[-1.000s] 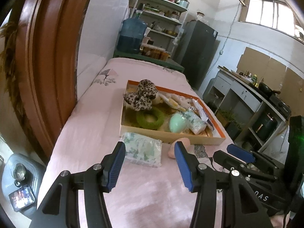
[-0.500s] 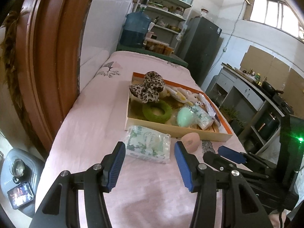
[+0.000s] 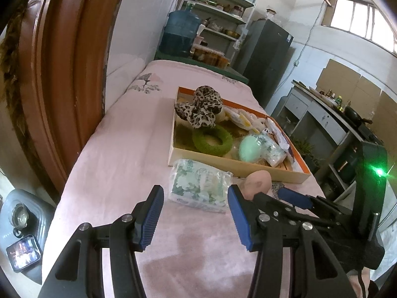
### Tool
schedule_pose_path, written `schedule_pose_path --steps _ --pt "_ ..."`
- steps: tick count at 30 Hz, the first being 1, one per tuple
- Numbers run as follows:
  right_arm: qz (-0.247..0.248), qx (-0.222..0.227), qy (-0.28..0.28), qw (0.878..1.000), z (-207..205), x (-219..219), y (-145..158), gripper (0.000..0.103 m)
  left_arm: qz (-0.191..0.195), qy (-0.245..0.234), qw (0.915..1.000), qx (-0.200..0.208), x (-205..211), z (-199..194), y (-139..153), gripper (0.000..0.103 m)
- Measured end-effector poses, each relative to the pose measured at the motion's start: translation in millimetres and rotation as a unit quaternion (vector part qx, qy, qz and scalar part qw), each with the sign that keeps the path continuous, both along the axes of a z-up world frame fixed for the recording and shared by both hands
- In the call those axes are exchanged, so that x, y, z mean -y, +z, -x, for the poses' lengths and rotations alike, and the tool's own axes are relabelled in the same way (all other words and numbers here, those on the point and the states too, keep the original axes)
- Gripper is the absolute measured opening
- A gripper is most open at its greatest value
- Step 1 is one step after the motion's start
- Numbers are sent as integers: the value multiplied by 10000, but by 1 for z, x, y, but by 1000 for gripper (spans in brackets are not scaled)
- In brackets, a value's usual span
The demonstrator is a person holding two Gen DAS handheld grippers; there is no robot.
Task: Organize soft objects
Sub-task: 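Grasp the green-patterned tissue pack with the left tool while the right tool grasps the peach sponge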
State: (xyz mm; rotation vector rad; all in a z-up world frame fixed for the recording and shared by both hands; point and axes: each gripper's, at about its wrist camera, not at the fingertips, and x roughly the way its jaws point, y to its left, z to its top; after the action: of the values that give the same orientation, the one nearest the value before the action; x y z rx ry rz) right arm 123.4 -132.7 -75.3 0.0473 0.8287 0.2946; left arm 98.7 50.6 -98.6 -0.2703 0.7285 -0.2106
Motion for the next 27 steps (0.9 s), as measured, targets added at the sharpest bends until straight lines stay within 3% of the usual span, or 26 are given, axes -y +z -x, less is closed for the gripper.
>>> schedule_pose_path --steps 17,18,19,27 --pt "68 -163 -57 9998 -29 -9 -19 64 32 -14 9998 -188 -1 -15 -15 53" --pt "51 -168 -51 9998 -29 -9 -20 62 22 -30 9998 -200 1 -16 -15 53" --pt "26 -169 -42 9998 -30 -8 -20 51 5 -57 9998 -212 3 -17 -16 53" --pt "-84 -147 40 9998 -26 -5 -19 48 -32 -131 9992 -384 7 -27 -24 53"
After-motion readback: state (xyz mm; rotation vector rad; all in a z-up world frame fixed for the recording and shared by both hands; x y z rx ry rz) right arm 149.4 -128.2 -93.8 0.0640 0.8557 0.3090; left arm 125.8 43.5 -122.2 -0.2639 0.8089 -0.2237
